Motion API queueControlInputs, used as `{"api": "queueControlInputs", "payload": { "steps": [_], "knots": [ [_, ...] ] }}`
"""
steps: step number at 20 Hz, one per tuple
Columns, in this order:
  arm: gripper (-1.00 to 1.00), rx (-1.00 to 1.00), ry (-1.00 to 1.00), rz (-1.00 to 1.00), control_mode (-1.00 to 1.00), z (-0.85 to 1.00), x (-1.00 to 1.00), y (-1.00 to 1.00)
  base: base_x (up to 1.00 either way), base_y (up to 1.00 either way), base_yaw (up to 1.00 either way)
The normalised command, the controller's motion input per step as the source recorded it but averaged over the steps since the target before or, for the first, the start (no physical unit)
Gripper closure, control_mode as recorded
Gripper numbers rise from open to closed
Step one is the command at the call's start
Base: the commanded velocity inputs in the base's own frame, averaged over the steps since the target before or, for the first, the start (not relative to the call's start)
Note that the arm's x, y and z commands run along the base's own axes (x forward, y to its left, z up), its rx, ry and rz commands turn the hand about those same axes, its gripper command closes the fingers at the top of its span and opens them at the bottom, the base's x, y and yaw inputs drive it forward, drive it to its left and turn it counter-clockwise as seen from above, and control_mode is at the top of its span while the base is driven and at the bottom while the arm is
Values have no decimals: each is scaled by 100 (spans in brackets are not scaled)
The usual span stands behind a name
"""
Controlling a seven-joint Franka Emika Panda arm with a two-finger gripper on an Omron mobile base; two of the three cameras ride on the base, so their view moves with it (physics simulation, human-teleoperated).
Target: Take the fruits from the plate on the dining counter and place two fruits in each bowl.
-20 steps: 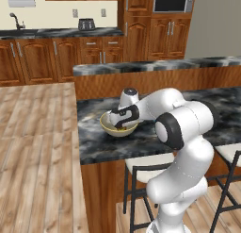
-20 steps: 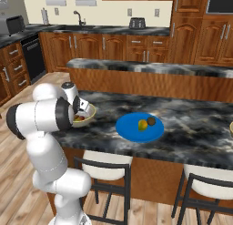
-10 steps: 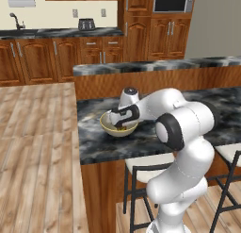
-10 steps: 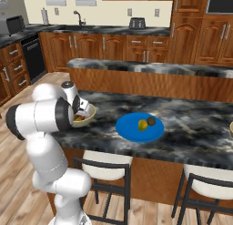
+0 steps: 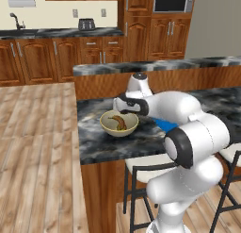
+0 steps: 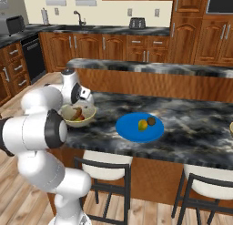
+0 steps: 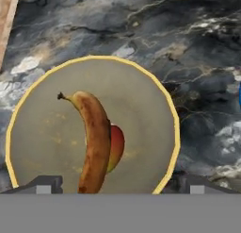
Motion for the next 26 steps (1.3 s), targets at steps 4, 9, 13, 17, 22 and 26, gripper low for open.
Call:
{"api": "queueControlInputs", "payload": {
  "steps": [4, 9, 13, 17, 22, 26],
  "knots": [
    [-100, 0, -9, -1, -100, 10, -34, -100, 0, 0, 0],
    [-100, 0, -6, -1, -100, 0, -23, -100, 0, 0, 0],
    [-100, 0, 0, -8, -100, 0, -8, -81, 0, 0, 0],
    [-100, -1, 0, -10, -100, 3, 0, -63, 0, 0, 0],
    [-100, 0, 0, -3, -100, 0, 0, -48, 0, 0, 0],
    [-100, 0, 2, -4, -100, 0, 0, -50, 0, 0, 0]
  ]
}}
